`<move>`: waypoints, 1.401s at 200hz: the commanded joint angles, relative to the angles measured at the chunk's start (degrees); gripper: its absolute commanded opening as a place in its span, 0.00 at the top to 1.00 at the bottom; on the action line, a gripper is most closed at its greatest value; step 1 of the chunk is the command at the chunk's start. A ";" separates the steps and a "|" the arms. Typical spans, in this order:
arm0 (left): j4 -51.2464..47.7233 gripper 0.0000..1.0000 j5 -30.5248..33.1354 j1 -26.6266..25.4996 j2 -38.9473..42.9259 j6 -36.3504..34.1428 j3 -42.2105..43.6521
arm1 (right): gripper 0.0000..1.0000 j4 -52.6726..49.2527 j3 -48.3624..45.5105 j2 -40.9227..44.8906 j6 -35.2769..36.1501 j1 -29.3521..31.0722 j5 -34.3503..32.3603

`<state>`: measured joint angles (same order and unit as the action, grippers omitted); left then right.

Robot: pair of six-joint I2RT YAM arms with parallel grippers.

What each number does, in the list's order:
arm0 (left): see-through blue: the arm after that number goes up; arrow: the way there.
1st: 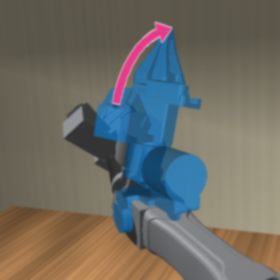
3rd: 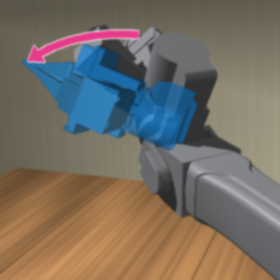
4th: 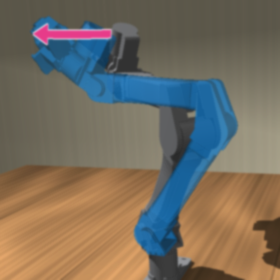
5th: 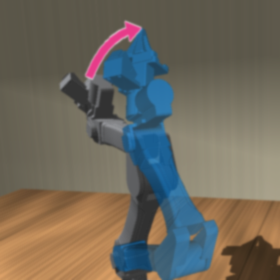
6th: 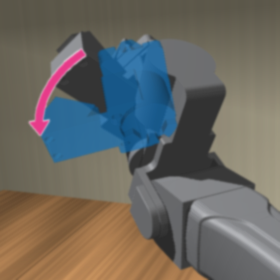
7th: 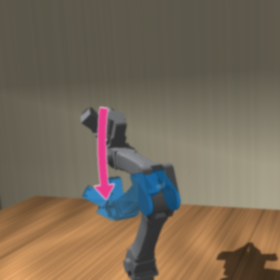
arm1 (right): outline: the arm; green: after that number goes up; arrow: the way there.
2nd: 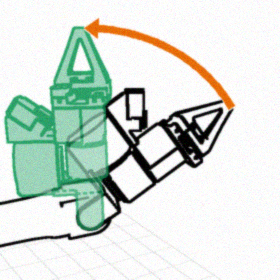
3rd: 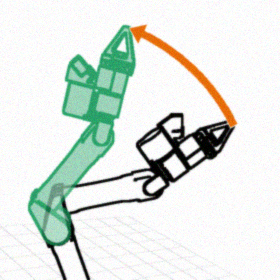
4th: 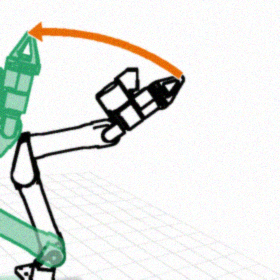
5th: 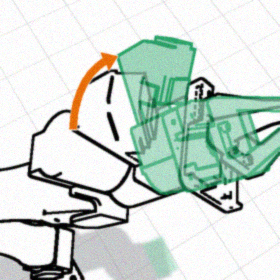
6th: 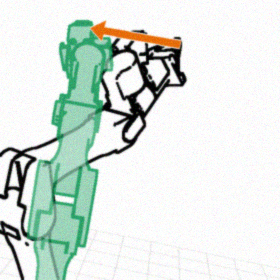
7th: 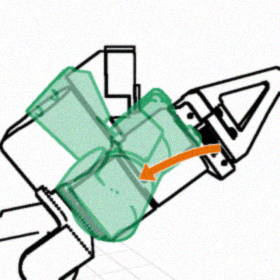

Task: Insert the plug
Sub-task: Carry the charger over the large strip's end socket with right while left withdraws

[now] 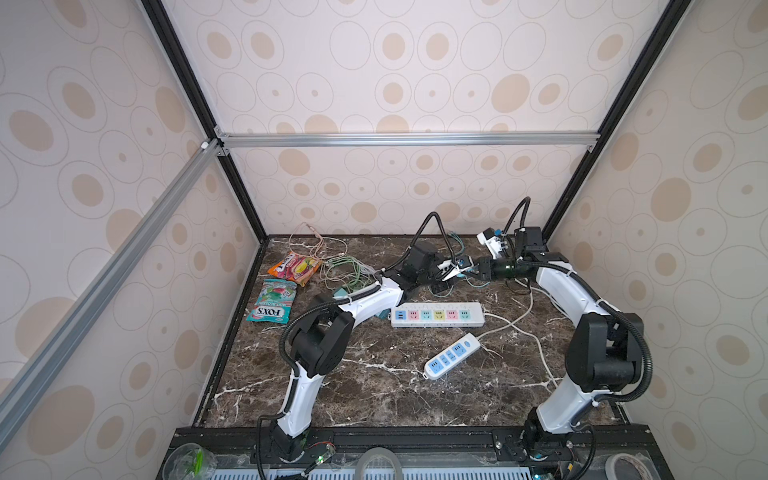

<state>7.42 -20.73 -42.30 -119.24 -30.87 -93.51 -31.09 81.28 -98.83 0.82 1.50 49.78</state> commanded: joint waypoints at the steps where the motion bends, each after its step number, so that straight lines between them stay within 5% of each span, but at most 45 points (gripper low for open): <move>1: 3.52 0.60 2.04 -1.15 3.00 1.28 0.79 | 1.00 -6.69 4.15 -1.30 10.53 0.43 -0.92; 9: 5.07 0.45 3.77 -1.13 3.18 3.08 1.49 | 1.00 -8.90 5.30 -1.78 14.72 0.40 -1.55; 22: 6.83 0.33 6.13 -0.96 3.76 6.13 2.78 | 1.00 -14.22 7.60 -2.57 23.04 0.42 -2.67; 28: 7.39 0.07 6.50 -0.86 4.28 7.25 3.61 | 1.00 -15.53 8.28 -2.84 25.48 0.32 -3.55; 32: 8.08 0.02 6.93 -0.74 4.73 7.96 4.42 | 1.00 -16.14 8.49 -2.86 27.07 0.20 -3.96; 65: 16.70 0.02 9.31 -0.43 10.19 11.56 13.86 | 1.00 -25.79 9.07 -4.19 48.31 0.11 -2.53; 99: 29.04 0.02 14.23 0.51 16.56 19.10 26.01 | 1.00 -30.75 9.16 -5.79 59.38 0.23 -6.59; 184: 43.88 0.02 30.82 3.14 30.59 36.94 44.63 | 1.00 -29.39 4.74 -6.52 66.00 0.36 -18.16; 280: 33.58 0.02 45.68 3.91 46.97 39.47 54.97 | 1.00 -28.67 8.75 -12.98 71.58 2.88 -22.68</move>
<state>44.29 20.14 -39.16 -75.40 7.16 -40.23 -59.07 88.18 -110.63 68.93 3.57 27.14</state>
